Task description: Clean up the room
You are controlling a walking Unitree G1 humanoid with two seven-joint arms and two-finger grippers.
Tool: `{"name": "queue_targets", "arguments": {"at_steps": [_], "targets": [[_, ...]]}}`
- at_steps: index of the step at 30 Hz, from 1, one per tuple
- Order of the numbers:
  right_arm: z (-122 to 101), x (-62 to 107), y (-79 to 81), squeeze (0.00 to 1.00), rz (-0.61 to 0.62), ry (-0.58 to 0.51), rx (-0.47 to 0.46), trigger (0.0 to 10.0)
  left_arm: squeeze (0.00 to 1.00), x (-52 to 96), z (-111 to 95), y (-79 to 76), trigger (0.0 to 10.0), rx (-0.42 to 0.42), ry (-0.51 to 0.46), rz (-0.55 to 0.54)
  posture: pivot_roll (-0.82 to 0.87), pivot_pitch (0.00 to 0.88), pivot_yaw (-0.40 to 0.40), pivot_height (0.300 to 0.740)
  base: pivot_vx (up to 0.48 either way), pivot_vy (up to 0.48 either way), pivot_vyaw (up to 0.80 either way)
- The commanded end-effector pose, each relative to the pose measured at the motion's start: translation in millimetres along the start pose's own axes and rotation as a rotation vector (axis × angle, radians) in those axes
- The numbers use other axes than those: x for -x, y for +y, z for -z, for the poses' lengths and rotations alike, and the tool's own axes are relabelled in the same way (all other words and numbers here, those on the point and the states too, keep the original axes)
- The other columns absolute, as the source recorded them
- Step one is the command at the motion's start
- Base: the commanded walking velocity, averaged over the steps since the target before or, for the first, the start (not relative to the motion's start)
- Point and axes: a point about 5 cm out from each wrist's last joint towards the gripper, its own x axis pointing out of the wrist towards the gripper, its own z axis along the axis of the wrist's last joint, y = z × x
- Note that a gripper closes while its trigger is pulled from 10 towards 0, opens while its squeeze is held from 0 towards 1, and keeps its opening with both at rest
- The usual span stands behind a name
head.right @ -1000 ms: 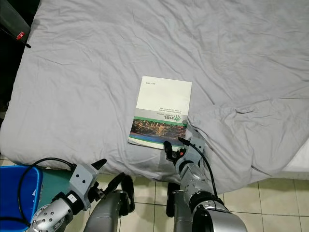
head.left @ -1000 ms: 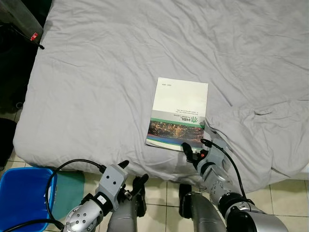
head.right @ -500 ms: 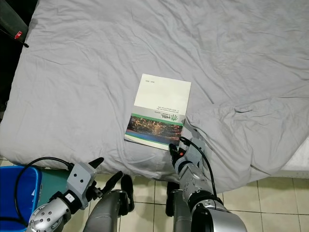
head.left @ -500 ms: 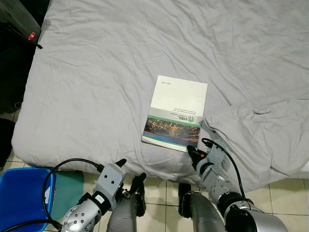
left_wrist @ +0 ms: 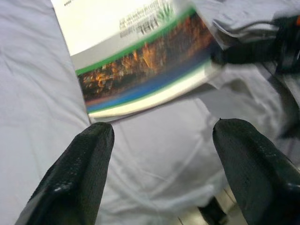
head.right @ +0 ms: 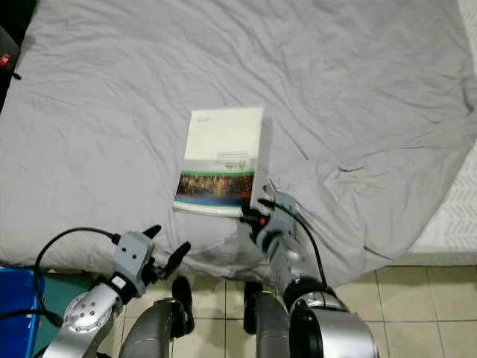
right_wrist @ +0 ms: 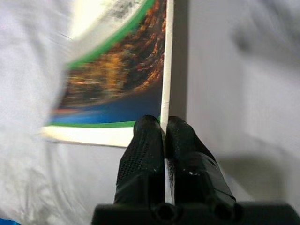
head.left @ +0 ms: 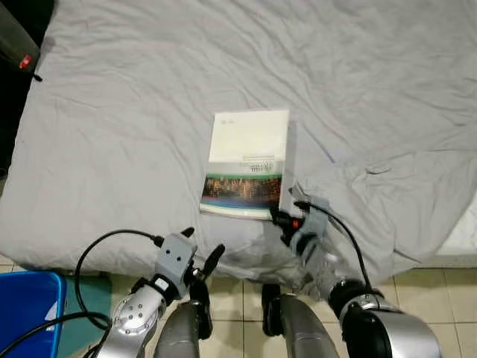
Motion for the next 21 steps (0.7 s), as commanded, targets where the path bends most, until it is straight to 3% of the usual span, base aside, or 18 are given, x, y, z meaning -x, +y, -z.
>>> {"name": "queue_targets", "arguments": {"at_steps": [1, 3, 4, 5, 8, 10, 15, 18, 21], "targets": [[-36.4, -8.2, 12.7, 0.0, -0.101, -0.129, 0.12, 0.0, 0.0, 4.6, 12.1, 2.7, 10.0, 0.009, 0.04, -0.041, 0.08, 0.259, -0.02, 0.74, 0.0, 0.0, 0.0], [-60.7, -10.7, 18.1, 0.0, -0.145, -0.2, 0.221, 0.0, 0.0, -3.6, 10.0, 9.0, 10.0, -0.004, 0.024, -0.076, 0.07, 0.198, -0.023, 0.74, 0.0, 0.0, 0.0], [-60.7, -10.7, 18.1, 0.0, -0.145, -0.2, 0.221, 0.0, 0.0, -3.6, 10.0, 9.0, 10.0, -0.004, 0.024, -0.076, 0.07, 0.198, -0.023, 0.74, 0.0, 0.0, 0.0], [-75.2, -10.3, 16.6, 0.0, -0.136, -0.25, 0.243, 0.0, 0.0, -9.0, 8.3, 13.0, 10.0, -0.002, 0.014, -0.099, 0.07, 0.133, -0.027, 0.74, 0.0, 0.0, 0.0], [-113.2, 1.0, 3.4, 0.0, -0.038, -0.408, 0.345, 0.0, 0.0, -20.3, -2.7, 23.0, 10.0, 0.011, -0.027, -0.17, 0.05, 0.057, -0.029, 0.74, 0.0, 0.0, 0.0], [-122.3, 11.7, -7.2, 0.0, 0.049, -0.478, 0.391, 0.0, 0.0, -29.1, -6.0, 28.9, 10.0, -0.012, -0.029, -0.208, 0.04, 0.016, -0.027, 0.74, 0.0, 0.0, 0.0], [-108.4, 33.8, -25.0, 0.0, 0.169, -0.517, 0.444, 0.0, 0.0, -38.6, -12.4, 37.3, 10.0, -0.037, -0.05, -0.266, 0.02, 0.0, -0.022, 0.74, 0.0, 0.0, 0.0], [-79.9, 59.8, -37.4, 0.0, 0.252, -0.512, 0.503, 0.0, 0.0, -38.9, -21.0, 39.5, 10.0, -0.008, -0.098, -0.307, 0.01, 0.0, -0.014, 0.74, 0.0, 0.0, 0.0], [-54.7, 76.8, -39.7, 0.0, 0.247, -0.468, 0.596, 0.0, 0.0, -43.3, -30.7, 35.0, 10.0, 0.054, -0.142, -0.33, -0.01, 0.0, -0.007, 0.74, 0.0, 0.0, 0.0]]}}
